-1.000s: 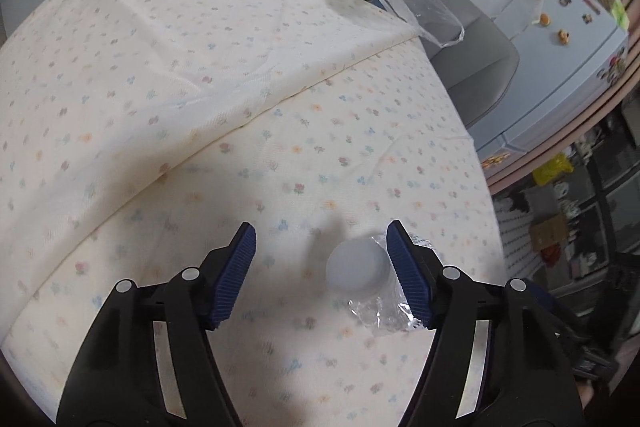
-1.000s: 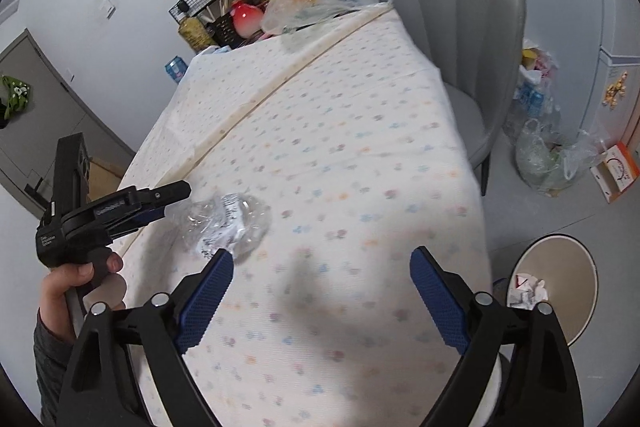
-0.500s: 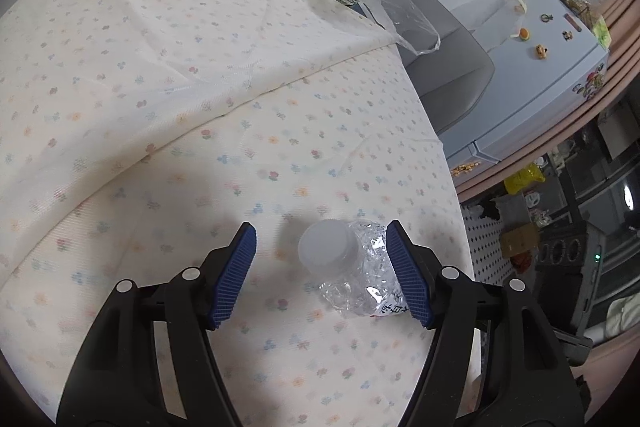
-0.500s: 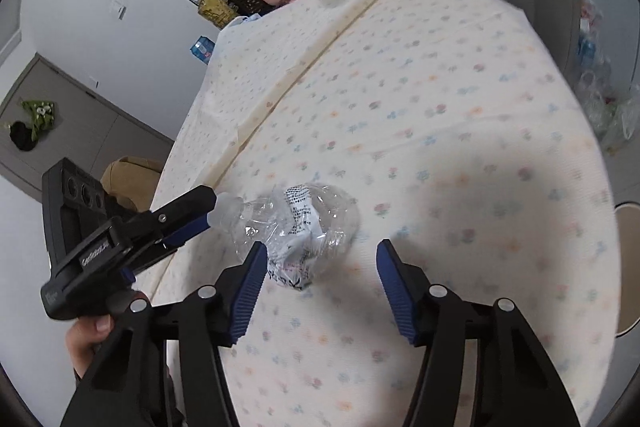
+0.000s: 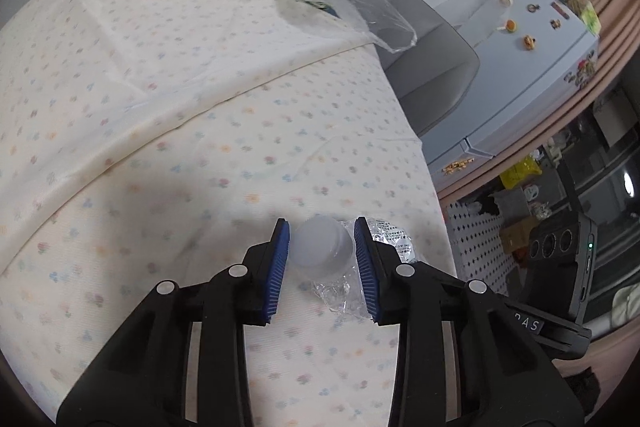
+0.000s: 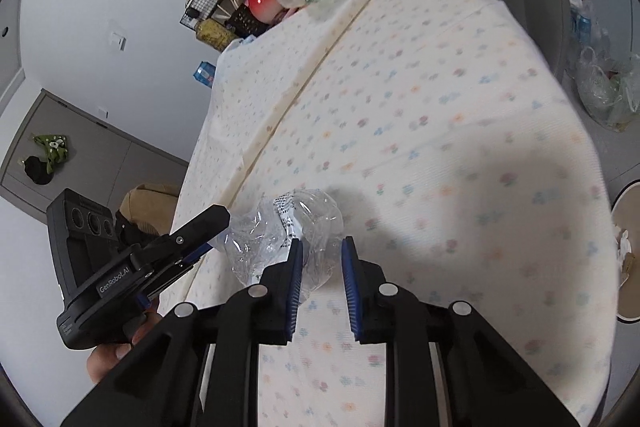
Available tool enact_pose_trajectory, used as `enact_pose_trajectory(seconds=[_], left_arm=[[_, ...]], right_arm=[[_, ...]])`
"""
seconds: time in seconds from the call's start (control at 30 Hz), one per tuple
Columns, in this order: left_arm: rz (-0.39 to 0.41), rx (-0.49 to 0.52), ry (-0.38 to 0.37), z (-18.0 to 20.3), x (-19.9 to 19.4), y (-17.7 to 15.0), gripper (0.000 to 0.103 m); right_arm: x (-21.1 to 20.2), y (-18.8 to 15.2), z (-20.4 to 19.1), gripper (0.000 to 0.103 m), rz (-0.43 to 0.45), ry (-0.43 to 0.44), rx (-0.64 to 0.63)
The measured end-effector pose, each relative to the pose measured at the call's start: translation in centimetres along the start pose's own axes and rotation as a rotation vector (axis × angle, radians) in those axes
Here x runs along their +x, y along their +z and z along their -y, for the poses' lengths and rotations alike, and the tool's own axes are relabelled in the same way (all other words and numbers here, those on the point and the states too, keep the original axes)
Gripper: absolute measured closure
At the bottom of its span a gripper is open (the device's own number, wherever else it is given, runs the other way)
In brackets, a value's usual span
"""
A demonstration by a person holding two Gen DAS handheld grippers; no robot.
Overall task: Collect trash
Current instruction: 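Carry the bottle and crumpled plastic with both grippers over the bin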
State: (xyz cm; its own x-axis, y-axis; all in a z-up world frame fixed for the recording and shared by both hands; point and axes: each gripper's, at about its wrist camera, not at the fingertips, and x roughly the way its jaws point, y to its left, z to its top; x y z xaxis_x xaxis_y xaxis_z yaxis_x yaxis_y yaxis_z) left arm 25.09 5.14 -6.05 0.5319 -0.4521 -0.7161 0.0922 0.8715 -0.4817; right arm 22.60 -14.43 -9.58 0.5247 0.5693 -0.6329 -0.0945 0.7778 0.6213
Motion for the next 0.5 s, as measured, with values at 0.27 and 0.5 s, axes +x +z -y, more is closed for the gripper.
enact_pose_trajectory(seconds=[0.27,0.5], left_arm=[[-0.021,0.084,-0.053,5.0,2.2,-0.2,0.070],[-0.061,0.137,-0.098,9.7,4.9,-0.8,0.070]], right_arm=[[-4.6,0.5,3.1,0.083,0.085,-0.046,0.018],[-8.5,0.6,7.1,0.083,0.145,-0.071,0.071]])
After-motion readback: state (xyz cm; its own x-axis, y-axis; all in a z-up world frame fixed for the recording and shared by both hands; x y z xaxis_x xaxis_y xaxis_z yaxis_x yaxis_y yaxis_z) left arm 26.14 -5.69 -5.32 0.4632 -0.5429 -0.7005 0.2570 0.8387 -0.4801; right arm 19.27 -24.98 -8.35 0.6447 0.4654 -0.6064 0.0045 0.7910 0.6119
